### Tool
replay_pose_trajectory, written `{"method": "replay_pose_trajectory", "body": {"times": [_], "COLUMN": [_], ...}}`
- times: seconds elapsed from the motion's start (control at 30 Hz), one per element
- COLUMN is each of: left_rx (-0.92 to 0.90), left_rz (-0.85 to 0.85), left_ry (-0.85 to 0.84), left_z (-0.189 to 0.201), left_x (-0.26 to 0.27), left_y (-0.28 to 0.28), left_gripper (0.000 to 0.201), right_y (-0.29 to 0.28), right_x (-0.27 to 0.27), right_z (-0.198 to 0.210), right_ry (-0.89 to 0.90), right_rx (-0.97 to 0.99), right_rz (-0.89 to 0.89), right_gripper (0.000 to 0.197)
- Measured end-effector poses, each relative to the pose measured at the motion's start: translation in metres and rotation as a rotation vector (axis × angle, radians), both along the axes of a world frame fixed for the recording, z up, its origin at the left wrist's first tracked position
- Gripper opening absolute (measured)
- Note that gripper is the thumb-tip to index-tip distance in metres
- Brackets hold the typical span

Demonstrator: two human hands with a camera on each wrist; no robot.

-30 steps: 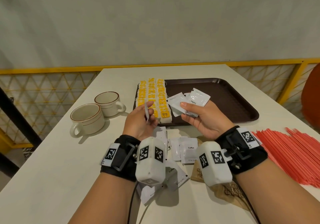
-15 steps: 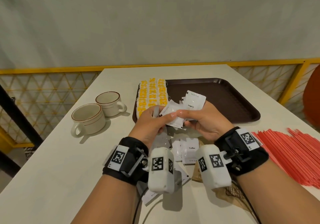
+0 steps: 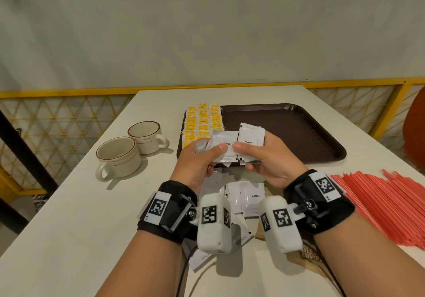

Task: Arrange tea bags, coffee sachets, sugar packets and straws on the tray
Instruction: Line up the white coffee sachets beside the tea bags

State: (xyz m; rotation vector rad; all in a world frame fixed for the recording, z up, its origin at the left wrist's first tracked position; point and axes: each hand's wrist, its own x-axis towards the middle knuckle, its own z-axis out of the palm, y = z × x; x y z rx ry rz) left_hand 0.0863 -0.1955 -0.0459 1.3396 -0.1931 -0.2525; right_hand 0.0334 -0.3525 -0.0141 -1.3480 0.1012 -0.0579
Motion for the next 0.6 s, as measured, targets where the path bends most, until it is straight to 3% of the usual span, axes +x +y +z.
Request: {"method": "replay_pose_trajectory", "body": {"times": [0.07, 0.2, 0.4, 0.6], "left_rx": [-0.028, 0.005, 0.024, -0.023], "left_rz": [-0.004, -0.047, -0.052, -0.043], "left_ry": [0.029, -0.002, -0.022, 0.036], "left_z": [0.0006, 0.0027, 0.0044, 0.0075], "left_x": [-0.0006, -0.0028, -0.0051, -0.0055], "left_y": [-0.0009, -0.0002, 0.0034, -0.0021], "left_gripper": [0.028, 0.004, 0.013, 0.008], "right_y": [-0.0017, -0.0035, -0.0031, -0.0041], "right_x": [0.0004, 0.0004, 0.0009, 0.0036], "right_z": [0.0001, -0.0009, -0.0021, -0.0025], "right_ry": [-0.006, -0.03, -0.058, -0.068], "right_rx": [-0.014, -0.065, -0.118, -0.065], "right_rz": [-0.033, -0.034, -0.025, -0.157], "right_gripper": [0.028, 0.034, 0.037, 0.03]}}
